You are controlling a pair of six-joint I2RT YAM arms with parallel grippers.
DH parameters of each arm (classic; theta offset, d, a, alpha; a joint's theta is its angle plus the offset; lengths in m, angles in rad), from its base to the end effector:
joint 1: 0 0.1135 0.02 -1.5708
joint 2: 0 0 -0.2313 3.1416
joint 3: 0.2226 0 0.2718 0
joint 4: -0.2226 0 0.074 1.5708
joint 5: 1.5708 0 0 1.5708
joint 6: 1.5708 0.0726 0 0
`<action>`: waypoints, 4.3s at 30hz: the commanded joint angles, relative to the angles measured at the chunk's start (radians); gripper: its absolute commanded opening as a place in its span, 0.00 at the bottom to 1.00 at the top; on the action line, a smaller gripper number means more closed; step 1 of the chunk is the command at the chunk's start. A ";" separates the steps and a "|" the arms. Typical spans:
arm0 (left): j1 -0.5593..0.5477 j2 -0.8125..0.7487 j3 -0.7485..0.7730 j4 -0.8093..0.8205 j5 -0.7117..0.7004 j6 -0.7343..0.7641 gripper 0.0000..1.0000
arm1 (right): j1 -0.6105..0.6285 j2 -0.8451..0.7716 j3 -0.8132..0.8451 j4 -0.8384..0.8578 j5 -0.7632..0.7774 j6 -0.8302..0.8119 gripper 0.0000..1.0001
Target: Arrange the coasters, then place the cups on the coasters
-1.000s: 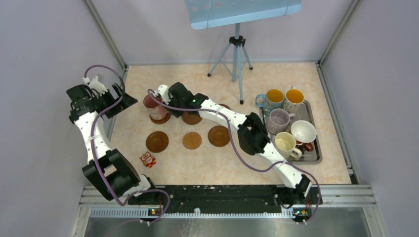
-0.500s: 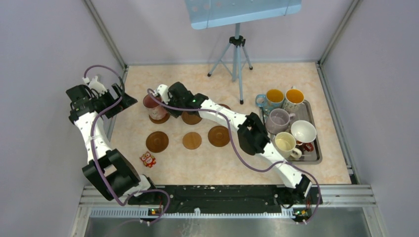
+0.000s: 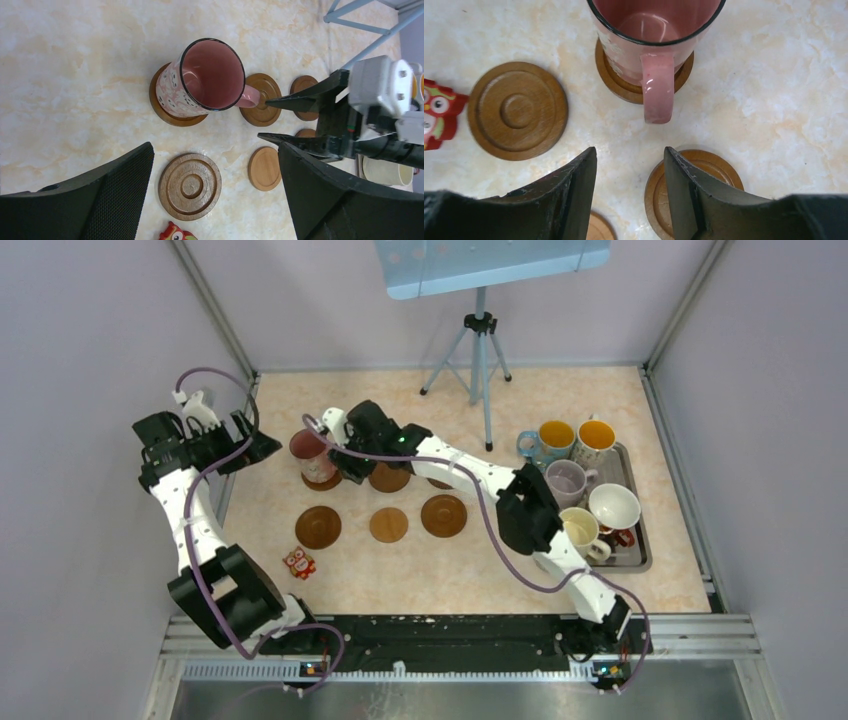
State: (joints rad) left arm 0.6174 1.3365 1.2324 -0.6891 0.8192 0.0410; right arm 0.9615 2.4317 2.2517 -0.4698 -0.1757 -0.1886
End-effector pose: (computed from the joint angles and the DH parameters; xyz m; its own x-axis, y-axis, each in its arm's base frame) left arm 0.2940 0.1437 0.2826 -0.5796 -0.3772 -0.7223 0.0465 0.8697 -0.4914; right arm 0.3231 0.4852 0.1878 -0.1738 -0.5716 -0.8019 -0.9363 0.3484 -0.0454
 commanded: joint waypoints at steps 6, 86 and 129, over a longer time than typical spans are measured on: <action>0.005 0.007 -0.002 -0.032 0.169 0.142 0.99 | -0.051 -0.239 -0.104 -0.036 -0.100 0.042 0.53; -0.093 -0.047 -0.034 -0.075 0.177 0.227 0.99 | -1.067 -0.293 -0.169 -0.553 0.036 -0.412 0.37; -0.093 -0.058 -0.014 -0.082 0.176 0.218 0.99 | -1.244 -0.684 -0.576 -0.666 -0.107 -0.746 0.44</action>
State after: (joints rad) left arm 0.5282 1.3170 1.2022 -0.7925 0.9718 0.2600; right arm -0.2733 1.8435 1.6779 -1.1072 -0.2451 -0.8387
